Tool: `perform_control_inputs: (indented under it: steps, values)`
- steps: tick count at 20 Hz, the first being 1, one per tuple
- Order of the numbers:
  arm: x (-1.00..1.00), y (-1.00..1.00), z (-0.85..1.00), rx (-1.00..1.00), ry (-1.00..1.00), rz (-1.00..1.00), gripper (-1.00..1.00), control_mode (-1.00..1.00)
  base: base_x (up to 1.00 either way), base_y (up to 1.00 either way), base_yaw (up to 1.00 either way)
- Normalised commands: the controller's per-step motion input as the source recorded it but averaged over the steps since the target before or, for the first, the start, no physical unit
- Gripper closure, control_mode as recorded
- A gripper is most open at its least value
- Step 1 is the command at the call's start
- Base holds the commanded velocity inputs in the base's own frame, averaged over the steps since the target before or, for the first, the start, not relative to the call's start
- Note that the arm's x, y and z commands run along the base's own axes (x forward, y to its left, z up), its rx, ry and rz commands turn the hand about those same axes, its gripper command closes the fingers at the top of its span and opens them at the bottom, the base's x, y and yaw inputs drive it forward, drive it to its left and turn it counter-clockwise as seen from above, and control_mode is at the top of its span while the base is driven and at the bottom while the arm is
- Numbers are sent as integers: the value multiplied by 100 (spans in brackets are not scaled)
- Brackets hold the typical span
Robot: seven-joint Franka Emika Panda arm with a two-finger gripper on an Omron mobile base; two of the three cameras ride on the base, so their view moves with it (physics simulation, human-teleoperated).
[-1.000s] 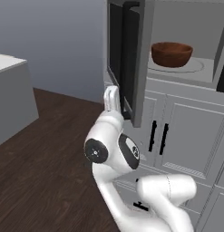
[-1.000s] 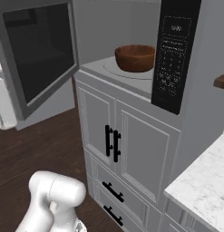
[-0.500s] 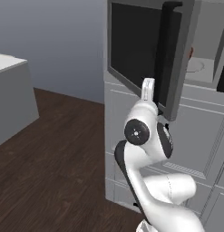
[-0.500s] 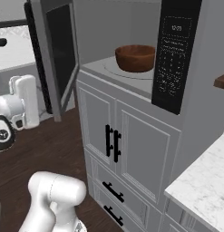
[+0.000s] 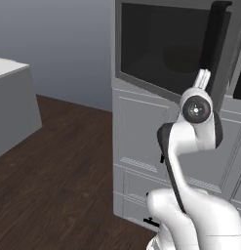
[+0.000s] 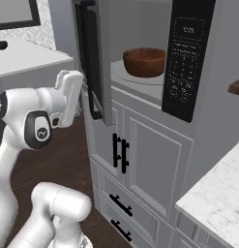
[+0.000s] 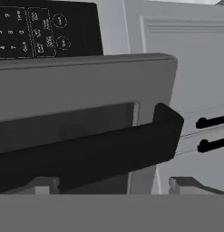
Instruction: Pick the lime from the sink and place it in the bowl. Then pick the bowl and place it in the microwave. Then close the microwave door and press the start button.
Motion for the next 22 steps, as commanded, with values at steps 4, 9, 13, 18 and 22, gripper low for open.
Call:
perform_control_inputs:
  steps: [4, 9, 13, 18, 22]
  values:
    - [62, -99, 8, 20, 0, -2, -100, -100, 0, 0, 0]
    - [58, -67, 5, 17, 0, 0, -100, -100, 0, 0, 0]
    - [57, -20, 0, 5, 0, -2, -100, -100, 0, 0, 0]
    - [70, -1, 0, 0, 0, -6, -100, -100, 0, 0, 0]
    - [78, -7, 0, 0, 0, -6, -100, -100, 0, 0, 0]
